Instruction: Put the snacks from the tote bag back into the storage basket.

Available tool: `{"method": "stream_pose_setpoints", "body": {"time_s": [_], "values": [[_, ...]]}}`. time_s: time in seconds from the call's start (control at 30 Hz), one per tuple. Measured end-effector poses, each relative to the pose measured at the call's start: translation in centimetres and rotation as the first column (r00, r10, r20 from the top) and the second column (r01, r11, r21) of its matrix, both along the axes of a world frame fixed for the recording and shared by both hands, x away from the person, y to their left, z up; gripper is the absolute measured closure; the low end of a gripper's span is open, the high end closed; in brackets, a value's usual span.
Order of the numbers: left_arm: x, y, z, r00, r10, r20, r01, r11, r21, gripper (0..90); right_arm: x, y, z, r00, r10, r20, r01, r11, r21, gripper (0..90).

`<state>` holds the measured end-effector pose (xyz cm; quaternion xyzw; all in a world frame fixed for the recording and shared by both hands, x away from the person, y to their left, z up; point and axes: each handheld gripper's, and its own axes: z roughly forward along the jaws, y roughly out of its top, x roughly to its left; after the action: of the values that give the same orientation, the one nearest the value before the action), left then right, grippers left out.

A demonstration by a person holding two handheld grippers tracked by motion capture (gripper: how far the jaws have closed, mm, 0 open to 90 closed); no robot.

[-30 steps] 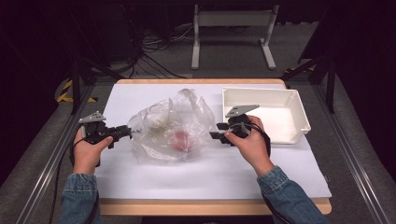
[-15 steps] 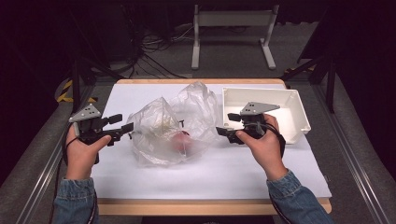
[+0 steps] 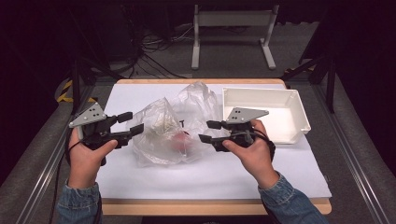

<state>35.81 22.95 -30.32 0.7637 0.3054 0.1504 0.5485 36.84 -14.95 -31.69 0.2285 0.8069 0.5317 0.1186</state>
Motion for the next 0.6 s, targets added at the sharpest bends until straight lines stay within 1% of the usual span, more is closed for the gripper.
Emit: {"method": "stream_pose_setpoints", "body": {"time_s": [0.03, 0.07, 0.17, 0.23, 0.3, 0.37, 0.4, 0.5, 0.53, 0.6], "values": [[-0.1, -0.3, 0.0, 0.9999, -0.015, -0.008, 0.015, 0.9999, -0.005, 38.0, -0.1, 0.3, -0.1, 1.0, 0.009, 0.0, -0.009, 1.0, -0.001, 43.8], [-0.2, -0.8, 0.1, 0.9993, -0.036, -0.006, 0.036, 0.9993, 0.005, 38.4, -0.1, 0.6, -0.2, 0.9998, 0.017, -0.001, -0.017, 0.9998, -0.001, 43.8], [-0.4, -1.9, 0.1, 0.9978, -0.066, -0.006, 0.066, 0.9975, 0.026, 36.5, -0.3, 1.2, -0.5, 0.9994, 0.033, -0.005, -0.033, 0.9994, -0.004, 43.8], [-0.3, -3.0, -0.2, 0.9954, -0.095, -0.007, 0.096, 0.9944, 0.046, 31.8, -0.3, 1.3, -0.6, 0.9993, 0.037, -0.009, -0.037, 0.9993, -0.002, 43.7], [-0.3, -4.0, -0.5, 0.9936, -0.113, -0.006, 0.113, 0.9924, 0.048, 25.3, -0.3, 1.2, -0.6, 0.9993, 0.037, -0.01, -0.037, 0.9993, -0.002, 42.9], [-0.1, -4.6, -0.7, 0.993, -0.117, -0.014, 0.118, 0.9918, 0.05, 18.1, -0.3, 1.1, -0.6, 0.9993, 0.036, -0.012, -0.036, 0.9993, -0.002, 41.1], [0.0, -5.1, -1.0, 0.9924, -0.121, -0.022, 0.122, 0.9907, 0.06, 15.1, -0.3, 1.0, -0.6, 0.9995, 0.033, -0.006, -0.033, 0.9995, 0.0, 40.1], [0.4, -5.9, -1.6, 0.9926, -0.119, -0.027, 0.12, 0.9895, 0.08, 12.5, -0.3, 0.8, -0.7, 0.9996, 0.029, -0.007, -0.029, 0.9996, 0.007, 39.0], [0.4, -5.9, -1.6, 0.9926, -0.119, -0.027, 0.12, 0.9895, 0.08, 11.9, -0.3, 0.7, -0.7, 0.9996, 0.028, -0.007, -0.028, 0.9996, 0.008, 38.6], [0.6, -6.4, -2.1, 0.9926, -0.118, -0.031, 0.12, 0.9869, 0.108, 10.9, -0.2, 0.6, -0.7, 0.9996, 0.027, -0.009, -0.027, 0.9996, 0.01, 38.1]]}}
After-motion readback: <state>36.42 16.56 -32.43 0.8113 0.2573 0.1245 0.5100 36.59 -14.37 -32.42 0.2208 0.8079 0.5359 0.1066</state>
